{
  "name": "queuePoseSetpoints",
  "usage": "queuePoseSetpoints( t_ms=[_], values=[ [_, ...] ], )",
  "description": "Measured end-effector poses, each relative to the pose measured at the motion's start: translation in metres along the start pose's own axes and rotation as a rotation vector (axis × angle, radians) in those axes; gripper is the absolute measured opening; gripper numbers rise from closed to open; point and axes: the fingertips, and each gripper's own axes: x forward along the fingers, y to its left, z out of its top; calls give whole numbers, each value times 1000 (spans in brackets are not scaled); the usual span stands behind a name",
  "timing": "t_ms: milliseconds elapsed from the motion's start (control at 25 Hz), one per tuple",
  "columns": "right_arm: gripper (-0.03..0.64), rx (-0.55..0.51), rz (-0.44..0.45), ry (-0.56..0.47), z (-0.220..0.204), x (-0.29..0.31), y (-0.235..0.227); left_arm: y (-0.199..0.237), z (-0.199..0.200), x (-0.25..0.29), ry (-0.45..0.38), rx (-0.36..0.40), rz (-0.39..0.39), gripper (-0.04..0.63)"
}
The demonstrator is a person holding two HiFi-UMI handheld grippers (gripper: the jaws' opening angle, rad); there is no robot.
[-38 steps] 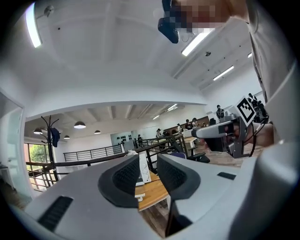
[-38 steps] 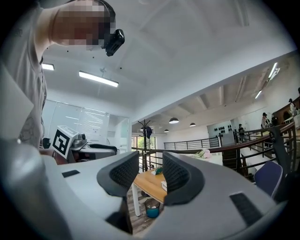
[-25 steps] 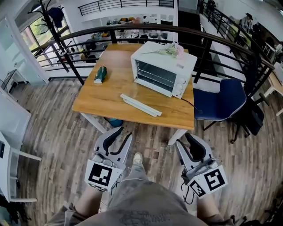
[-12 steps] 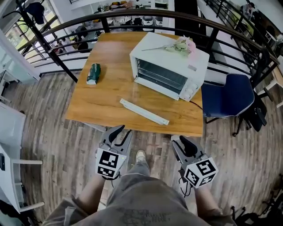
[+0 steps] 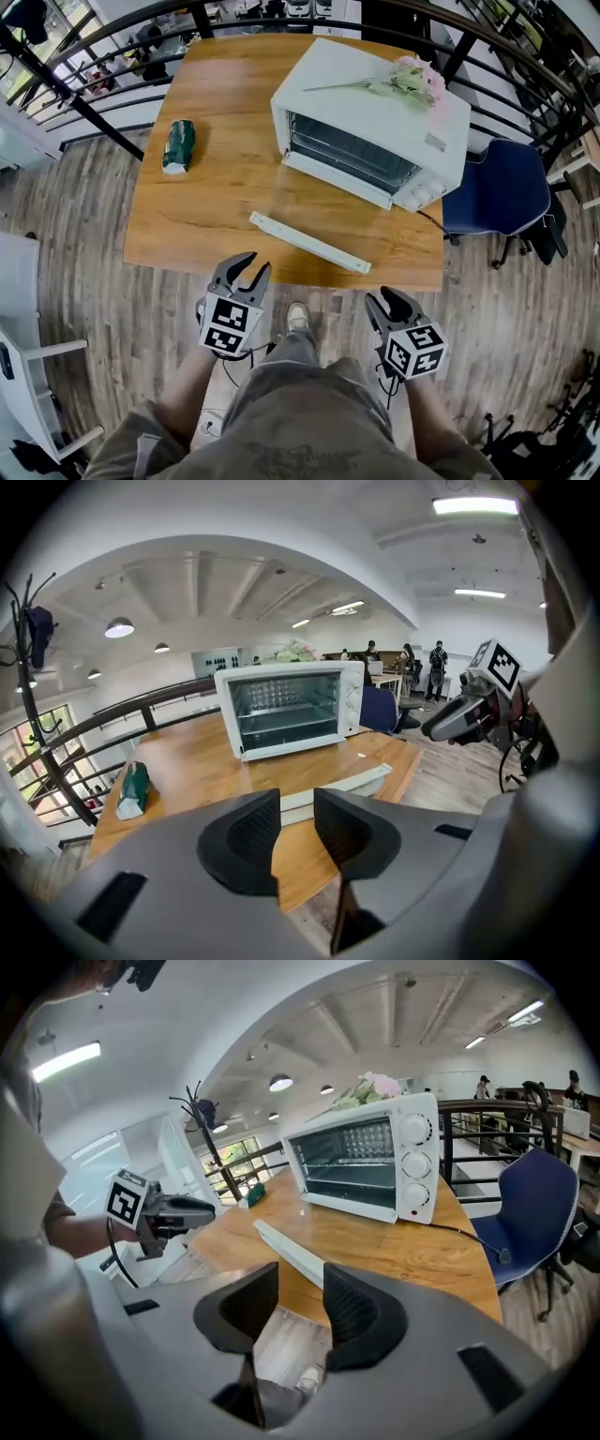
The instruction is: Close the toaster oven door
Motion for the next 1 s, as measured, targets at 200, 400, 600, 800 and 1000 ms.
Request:
queuePoseSetpoints(
  t_ms=[200,400,600,800,1000],
  values=[
    [155,-7,-33,69,-20,38,-20,22,-26,40,52,-18,-20,124],
    [155,15,-20,137,-42,64,-31,37,-54,64,115,-80,-16,124],
    [164,38,4,198,-60,85,-46,55,-76,93,178,-108,-10,126],
    [167,49,40,208,-61,102,-54,58,-86,114,193,-166,5,126],
    [167,87,95,196,-62,117,-49,64,-94,127,211,-249,37,138]
  ],
)
